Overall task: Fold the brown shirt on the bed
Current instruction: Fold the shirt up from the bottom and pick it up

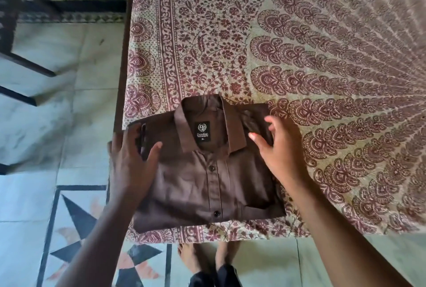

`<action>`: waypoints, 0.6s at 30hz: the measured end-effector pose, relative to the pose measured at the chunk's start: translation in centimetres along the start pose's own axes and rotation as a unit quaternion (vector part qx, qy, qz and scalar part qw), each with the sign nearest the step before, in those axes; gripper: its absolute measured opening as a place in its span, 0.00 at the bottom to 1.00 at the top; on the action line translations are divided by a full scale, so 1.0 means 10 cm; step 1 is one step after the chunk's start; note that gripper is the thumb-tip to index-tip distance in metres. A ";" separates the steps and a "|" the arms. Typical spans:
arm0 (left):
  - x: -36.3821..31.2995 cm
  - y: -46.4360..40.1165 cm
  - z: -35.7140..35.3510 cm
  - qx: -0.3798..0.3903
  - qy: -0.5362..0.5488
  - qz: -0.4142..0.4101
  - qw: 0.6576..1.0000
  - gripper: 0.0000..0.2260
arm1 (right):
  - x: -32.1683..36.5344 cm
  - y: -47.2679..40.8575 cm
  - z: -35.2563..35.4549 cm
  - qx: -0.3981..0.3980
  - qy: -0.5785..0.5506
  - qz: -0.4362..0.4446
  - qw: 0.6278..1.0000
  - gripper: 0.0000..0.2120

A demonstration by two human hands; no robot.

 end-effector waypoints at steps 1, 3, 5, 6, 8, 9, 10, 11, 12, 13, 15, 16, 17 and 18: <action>-0.03 -0.09 -0.04 0.003 0.015 0.006 1.000 0.19 | 0.01 -0.16 -0.10 0.011 -0.004 0.000 1.000 0.21; -0.06 -0.20 -0.05 -0.002 0.059 0.039 0.998 0.12 | -0.05 -0.42 -0.36 0.061 -0.012 -0.018 0.998 0.16; -0.01 -0.29 -0.07 -0.008 0.099 0.085 0.991 0.08 | -0.14 -0.58 -0.51 0.092 -0.009 -0.048 0.995 0.09; 0.01 -0.30 -0.07 -0.013 0.105 0.100 0.989 0.08 | -0.17 -0.61 -0.51 0.092 -0.004 -0.060 0.994 0.08; 0.01 -0.23 -0.05 -0.034 0.095 0.096 0.990 0.09 | -0.14 -0.60 -0.44 0.065 0.017 -0.066 0.996 0.08; -0.01 -0.13 -0.05 -0.046 0.073 0.079 0.993 0.11 | -0.08 -0.55 -0.36 0.038 0.036 -0.059 0.997 0.09; -0.02 0.01 -0.06 -0.056 0.045 0.060 0.996 0.14 | 0.02 -0.43 -0.26 0.004 0.061 -0.050 0.997 0.11; -0.03 0.19 -0.07 -0.064 0.015 0.038 0.997 0.17 | 0.15 -0.29 -0.14 -0.038 0.084 -0.030 0.995 0.13; -0.05 0.38 -0.08 -0.068 -0.016 0.009 0.998 0.20 | 0.30 -0.10 -0.03 -0.075 0.102 -0.005 0.992 0.15; -0.04 0.55 -0.12 -0.065 -0.049 -0.023 0.996 0.23 | 0.46 0.11 0.03 -0.094 0.105 0.019 0.990 0.18; 0.09 0.75 -0.26 -0.038 -0.112 -0.072 0.990 0.28 | 0.63 0.54 -0.08 -0.058 0.090 0.057 0.993 0.26; 0.19 0.77 -0.36 -0.015 -0.132 -0.087 0.987 0.32 | 0.64 0.74 -0.21 -0.014 0.088 0.071 0.993 0.30; 0.28 0.75 -0.46 0.009 -0.143 -0.098 0.985 0.34 | 0.59 0.94 -0.37 0.036 0.098 0.086 0.991 0.35; 0.36 0.72 -0.53 0.032 -0.151 -0.106 0.982 0.35 | 0.50 1.10 -0.51 0.084 0.120 0.096 0.985 0.37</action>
Point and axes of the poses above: each hand's wrist, its own y-axis away from the middle knuckle, its own z-axis out of the back of the hand, x = y × z, the point moved 10 cm from there along -y, towards the middle knuckle, and after that the axes turned 15 degrees about z, right-handed, at the moved point
